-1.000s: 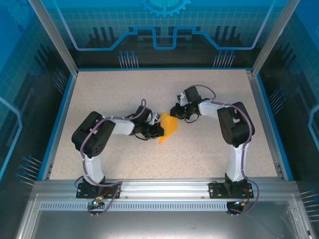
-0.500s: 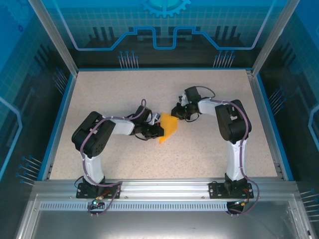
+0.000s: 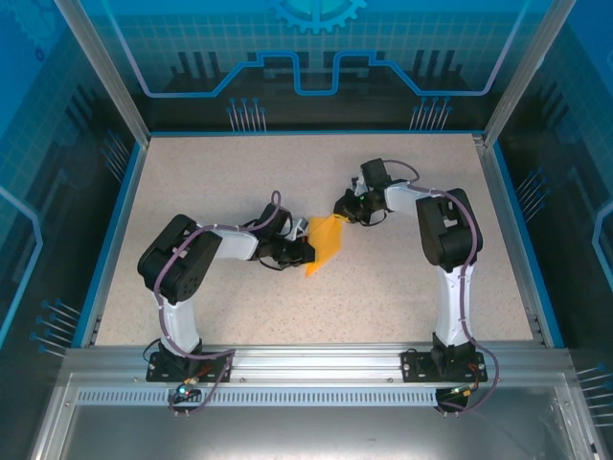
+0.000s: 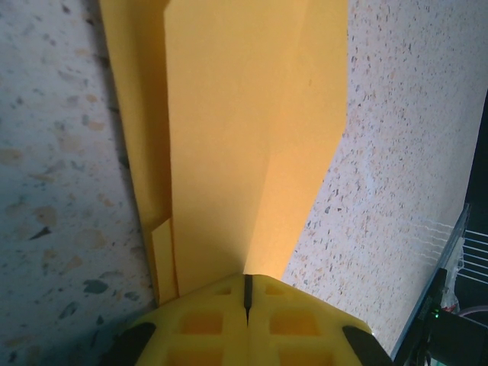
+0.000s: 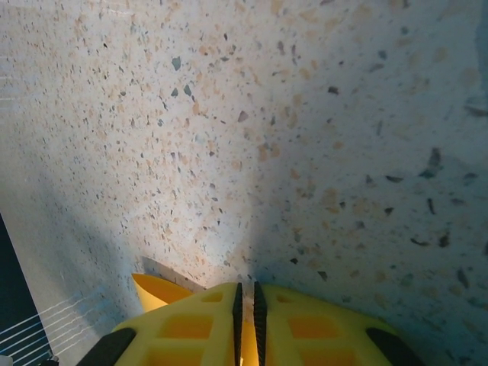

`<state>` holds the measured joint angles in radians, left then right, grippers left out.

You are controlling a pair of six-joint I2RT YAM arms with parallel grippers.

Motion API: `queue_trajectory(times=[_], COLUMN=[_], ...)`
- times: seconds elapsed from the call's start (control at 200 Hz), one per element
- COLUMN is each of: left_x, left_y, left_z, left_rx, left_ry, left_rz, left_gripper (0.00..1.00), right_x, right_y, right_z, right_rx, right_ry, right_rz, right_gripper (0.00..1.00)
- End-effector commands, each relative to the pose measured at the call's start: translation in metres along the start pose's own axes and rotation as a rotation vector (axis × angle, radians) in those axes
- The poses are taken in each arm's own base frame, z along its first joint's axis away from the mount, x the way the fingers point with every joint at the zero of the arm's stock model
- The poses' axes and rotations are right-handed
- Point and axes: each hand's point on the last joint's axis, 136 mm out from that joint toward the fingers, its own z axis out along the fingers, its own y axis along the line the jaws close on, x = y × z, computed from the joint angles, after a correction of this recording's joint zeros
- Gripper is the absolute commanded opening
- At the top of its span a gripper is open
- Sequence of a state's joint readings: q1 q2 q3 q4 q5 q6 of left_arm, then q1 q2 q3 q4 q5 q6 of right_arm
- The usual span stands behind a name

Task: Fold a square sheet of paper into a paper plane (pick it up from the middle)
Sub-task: Fourth fold the wing at the center of the table, then turn over the paper at the center of the table.

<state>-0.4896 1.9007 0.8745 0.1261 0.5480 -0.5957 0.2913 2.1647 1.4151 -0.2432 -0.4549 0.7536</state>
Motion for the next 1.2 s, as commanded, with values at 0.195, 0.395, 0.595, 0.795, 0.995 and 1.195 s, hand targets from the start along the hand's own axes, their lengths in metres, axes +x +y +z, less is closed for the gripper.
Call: queue_trajectory(times=[0.195, 0.395, 0.595, 0.795, 0.995, 1.195], left_x=[0.059, 0.028, 0.011, 0.002, -0.003, -0.008], left_y=[0.042, -0.001, -0.023, -0.009, -0.003, -0.001], left_z=[-0.003, -0.027, -0.045, -0.055, -0.048, -0.039], left_rx=[-0.141, -0.101, -0.099, -0.215, -0.238, -0.244], left_ry=[0.172, 0.09, 0.024, -0.028, -0.014, 0.004], left_rz=[-0.133, -0.064, -0.01, -0.001, -0.005, -0.009], left_gripper=[0.01, 0.1, 0.21, 0.3, 0.34, 0.37], right_x=[0.019, 0.061, 0.095, 0.115, 0.126, 0.129], right_y=[-0.001, -0.007, -0.007, -0.003, -0.007, -0.019], right_z=[-0.042, -0.056, -0.053, -0.036, -0.023, -0.023], right_rx=[-0.003, -0.012, -0.035, -0.034, 0.004, 0.046], right_ry=[-0.027, 0.01, 0.051, 0.093, 0.111, 0.094], right_rz=[-0.05, -0.068, -0.063, -0.069, -0.059, -0.029], right_gripper=[0.26, 0.33, 0.39, 0.41, 0.42, 0.43])
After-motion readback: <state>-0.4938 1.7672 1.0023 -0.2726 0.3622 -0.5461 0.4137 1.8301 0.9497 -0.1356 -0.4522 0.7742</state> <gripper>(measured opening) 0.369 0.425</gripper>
